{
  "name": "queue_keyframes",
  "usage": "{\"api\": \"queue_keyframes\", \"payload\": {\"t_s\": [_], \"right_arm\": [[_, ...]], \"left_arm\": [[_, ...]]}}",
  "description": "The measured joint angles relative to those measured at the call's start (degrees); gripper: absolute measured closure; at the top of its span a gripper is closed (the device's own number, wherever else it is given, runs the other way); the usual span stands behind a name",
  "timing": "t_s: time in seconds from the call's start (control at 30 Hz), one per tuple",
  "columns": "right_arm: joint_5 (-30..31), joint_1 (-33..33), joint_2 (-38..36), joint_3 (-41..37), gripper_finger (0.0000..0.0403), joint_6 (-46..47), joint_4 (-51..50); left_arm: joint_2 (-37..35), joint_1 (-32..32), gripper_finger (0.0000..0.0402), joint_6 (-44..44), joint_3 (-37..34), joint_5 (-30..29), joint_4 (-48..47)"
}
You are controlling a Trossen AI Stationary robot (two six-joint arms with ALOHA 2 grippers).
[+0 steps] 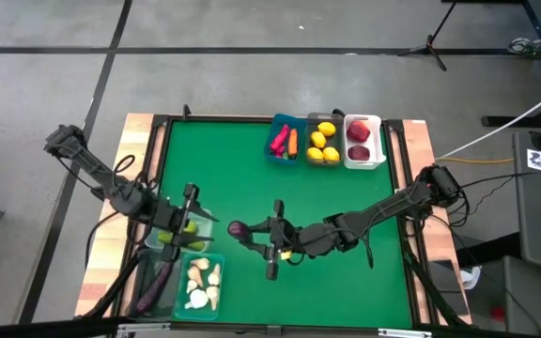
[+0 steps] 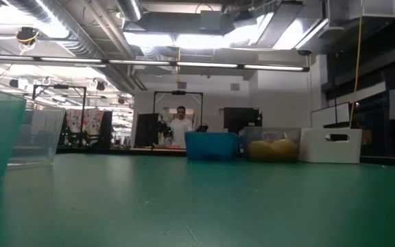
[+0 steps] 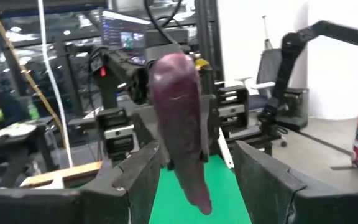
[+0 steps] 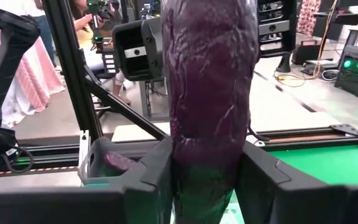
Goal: Sort produce into baskets
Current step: Put the violet eggplant into the bottom black bin
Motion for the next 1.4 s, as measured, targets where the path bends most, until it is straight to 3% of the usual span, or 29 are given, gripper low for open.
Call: {"api": "queue_keyframes", "payload": {"t_s": [0.47, 0.7, 0.97, 1.4], "right_arm": [[-2.11, 0.04, 0.04, 0.01, 0.0272, -0.03, 0.03], [-2.13, 0.04, 0.07, 0.01, 0.0272, -0.04, 0.0], [-3.42, 0.07, 0.09, 0.01, 0.0272, -0.06, -0.05], [-3.58, 0.07, 0.09, 0.01, 0.0272, -0.05, -0.45]], "left_arm": [[7.48, 5.35, 0.0205, 1.07, 0.0, 10.39, 3.89], [7.75, 7.2, 0.0205, 0.89, 0.0, 15.53, 6.97], [7.56, 8.7, 0.0205, 7.57, 0.0, 13.48, 10.57], [7.45, 10.75, 0.0205, -0.73, 0.0, 15.4, 7.65]]}}
